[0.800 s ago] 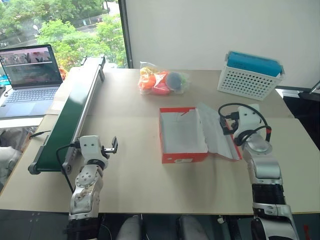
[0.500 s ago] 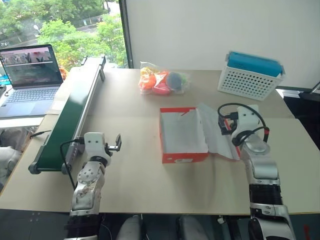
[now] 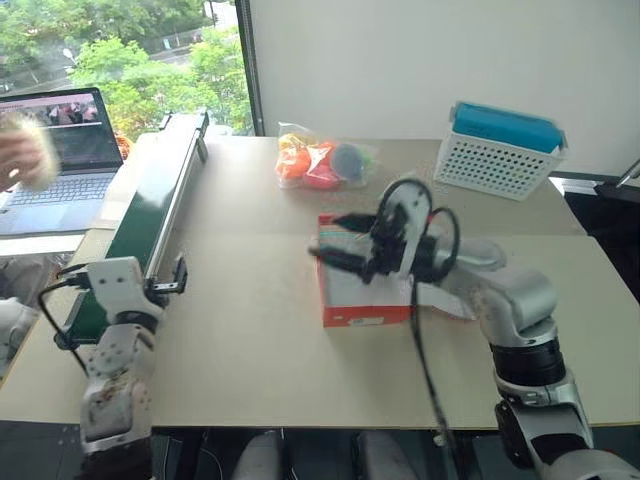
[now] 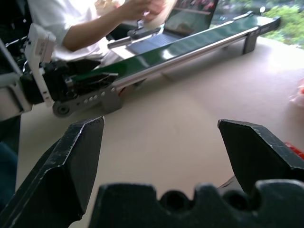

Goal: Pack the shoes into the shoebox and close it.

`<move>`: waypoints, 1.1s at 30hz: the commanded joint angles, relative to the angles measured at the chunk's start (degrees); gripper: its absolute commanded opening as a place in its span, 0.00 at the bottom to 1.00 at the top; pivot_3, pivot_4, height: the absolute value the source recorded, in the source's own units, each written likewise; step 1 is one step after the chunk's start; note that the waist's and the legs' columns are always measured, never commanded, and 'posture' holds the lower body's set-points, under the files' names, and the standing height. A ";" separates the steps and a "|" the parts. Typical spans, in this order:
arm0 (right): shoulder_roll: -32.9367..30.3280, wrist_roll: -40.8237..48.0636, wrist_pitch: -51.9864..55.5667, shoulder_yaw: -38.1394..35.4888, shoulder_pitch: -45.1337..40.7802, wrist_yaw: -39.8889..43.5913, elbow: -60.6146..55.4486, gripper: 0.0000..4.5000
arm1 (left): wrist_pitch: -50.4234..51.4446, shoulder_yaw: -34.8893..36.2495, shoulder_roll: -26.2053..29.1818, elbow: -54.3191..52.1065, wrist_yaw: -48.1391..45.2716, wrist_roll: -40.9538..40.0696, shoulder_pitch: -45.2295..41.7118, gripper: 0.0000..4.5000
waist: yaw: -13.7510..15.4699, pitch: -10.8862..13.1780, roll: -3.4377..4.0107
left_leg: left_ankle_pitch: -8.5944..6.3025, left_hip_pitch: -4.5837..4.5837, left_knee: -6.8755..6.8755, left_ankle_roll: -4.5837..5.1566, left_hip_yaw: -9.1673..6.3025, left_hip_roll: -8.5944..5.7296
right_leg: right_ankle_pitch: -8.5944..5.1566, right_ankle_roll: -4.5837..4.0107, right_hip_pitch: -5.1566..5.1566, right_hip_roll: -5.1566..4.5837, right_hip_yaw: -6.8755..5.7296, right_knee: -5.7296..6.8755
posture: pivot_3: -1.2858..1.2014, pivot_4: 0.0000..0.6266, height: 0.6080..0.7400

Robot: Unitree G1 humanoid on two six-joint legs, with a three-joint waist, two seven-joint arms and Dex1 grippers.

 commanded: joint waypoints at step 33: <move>7.11 -11.03 -8.14 4.68 6.18 -6.72 1.14 1.00 | 17.37 7.66 10.80 5.56 1.05 -2.06 -4.39 0.99 | 0.33 0.01 -0.04 | 0.06 0.03 -0.07 -0.14 -0.14 -0.02 | 0.03 -0.05 -0.10 -0.21 -0.10 0.01 | 0.52 0.24 1.00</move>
